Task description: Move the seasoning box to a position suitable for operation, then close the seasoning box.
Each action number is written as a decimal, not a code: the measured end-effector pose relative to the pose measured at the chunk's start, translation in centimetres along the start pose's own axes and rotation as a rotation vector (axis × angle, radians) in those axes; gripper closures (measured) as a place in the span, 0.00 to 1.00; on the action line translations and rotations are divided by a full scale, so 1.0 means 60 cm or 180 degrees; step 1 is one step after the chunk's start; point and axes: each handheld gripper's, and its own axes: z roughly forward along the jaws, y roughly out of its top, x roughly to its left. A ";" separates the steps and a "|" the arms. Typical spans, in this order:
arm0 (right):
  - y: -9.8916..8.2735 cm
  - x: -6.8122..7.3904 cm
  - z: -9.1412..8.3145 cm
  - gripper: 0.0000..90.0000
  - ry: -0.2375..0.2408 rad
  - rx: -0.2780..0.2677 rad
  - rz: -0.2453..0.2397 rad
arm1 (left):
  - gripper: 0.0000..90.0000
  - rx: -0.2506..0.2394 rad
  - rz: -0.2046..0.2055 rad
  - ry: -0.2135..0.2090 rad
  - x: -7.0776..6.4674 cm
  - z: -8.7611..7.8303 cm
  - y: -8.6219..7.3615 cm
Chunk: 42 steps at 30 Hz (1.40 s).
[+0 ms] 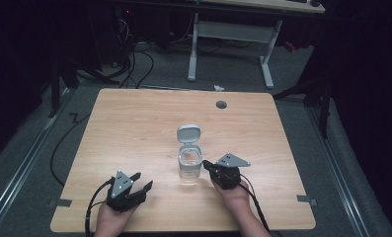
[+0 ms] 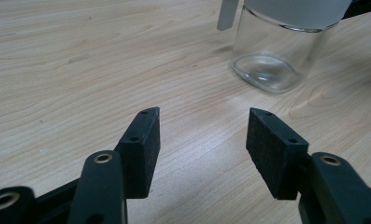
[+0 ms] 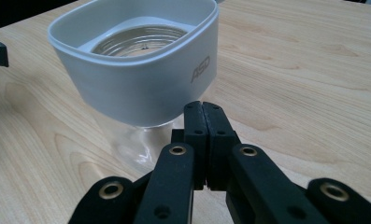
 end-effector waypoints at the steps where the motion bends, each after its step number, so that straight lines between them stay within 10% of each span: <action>1: -0.001 0.001 0.000 0.99 0.0010 0.0000 -0.0013 | 0.50 -0.0002 -0.0011 0.0005 0.000 0.001 0.000; 9: -0.010 0.007 -0.011 0.97 0.0052 -0.0010 -0.0035 | 0.43 -0.0002 -0.0073 -0.0028 -0.002 0.000 0.004; 27: -0.059 -0.061 -0.096 0.81 -0.0313 -0.0105 0.0353 | 0.48 0.0041 -0.0044 -0.0062 -0.013 0.018 -0.002; 42: -0.036 -0.076 -0.087 0.83 -0.0586 -0.0158 0.0304 | 0.59 0.0109 -0.0048 -0.0118 -0.042 0.041 -0.010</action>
